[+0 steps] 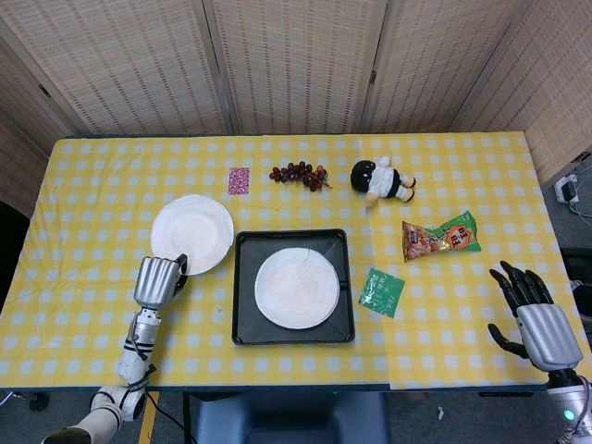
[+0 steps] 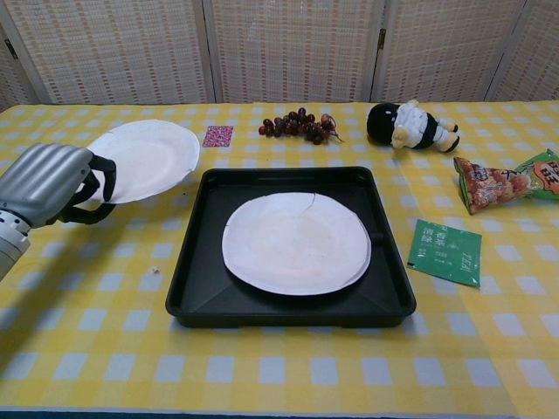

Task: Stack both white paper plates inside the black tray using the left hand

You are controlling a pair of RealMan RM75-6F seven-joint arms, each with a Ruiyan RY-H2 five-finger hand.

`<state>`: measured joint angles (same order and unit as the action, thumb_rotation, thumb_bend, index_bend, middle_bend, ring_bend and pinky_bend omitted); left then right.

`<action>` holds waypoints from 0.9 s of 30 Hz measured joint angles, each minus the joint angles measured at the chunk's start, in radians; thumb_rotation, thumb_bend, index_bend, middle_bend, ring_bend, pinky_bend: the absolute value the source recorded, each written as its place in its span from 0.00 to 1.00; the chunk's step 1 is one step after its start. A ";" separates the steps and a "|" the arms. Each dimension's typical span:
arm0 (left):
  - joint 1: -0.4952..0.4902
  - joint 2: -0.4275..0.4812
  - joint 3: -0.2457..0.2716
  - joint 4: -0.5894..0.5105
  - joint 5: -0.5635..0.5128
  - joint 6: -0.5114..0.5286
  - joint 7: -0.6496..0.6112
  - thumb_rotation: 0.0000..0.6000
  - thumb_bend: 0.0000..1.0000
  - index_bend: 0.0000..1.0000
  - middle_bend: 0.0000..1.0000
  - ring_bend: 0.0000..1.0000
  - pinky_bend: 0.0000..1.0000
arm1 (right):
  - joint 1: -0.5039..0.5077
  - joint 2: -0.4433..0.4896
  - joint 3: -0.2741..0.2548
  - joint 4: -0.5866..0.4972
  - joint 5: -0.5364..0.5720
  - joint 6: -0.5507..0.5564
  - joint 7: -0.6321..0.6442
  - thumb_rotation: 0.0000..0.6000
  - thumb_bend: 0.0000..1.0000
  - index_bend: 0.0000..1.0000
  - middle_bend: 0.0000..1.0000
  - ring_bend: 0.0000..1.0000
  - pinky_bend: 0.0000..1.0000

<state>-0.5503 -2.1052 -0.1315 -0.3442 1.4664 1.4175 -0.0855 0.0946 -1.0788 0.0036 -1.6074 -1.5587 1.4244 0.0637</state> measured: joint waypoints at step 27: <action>0.077 0.264 0.120 -0.850 0.199 0.191 0.479 1.00 0.48 0.69 1.00 1.00 1.00 | -0.006 0.022 -0.039 -0.014 -0.103 0.046 0.055 1.00 0.37 0.00 0.00 0.00 0.00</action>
<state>-0.4732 -1.8415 -0.0120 -1.1945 1.6654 1.6083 0.3936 0.0881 -1.0568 -0.0354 -1.6213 -1.6616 1.4704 0.1190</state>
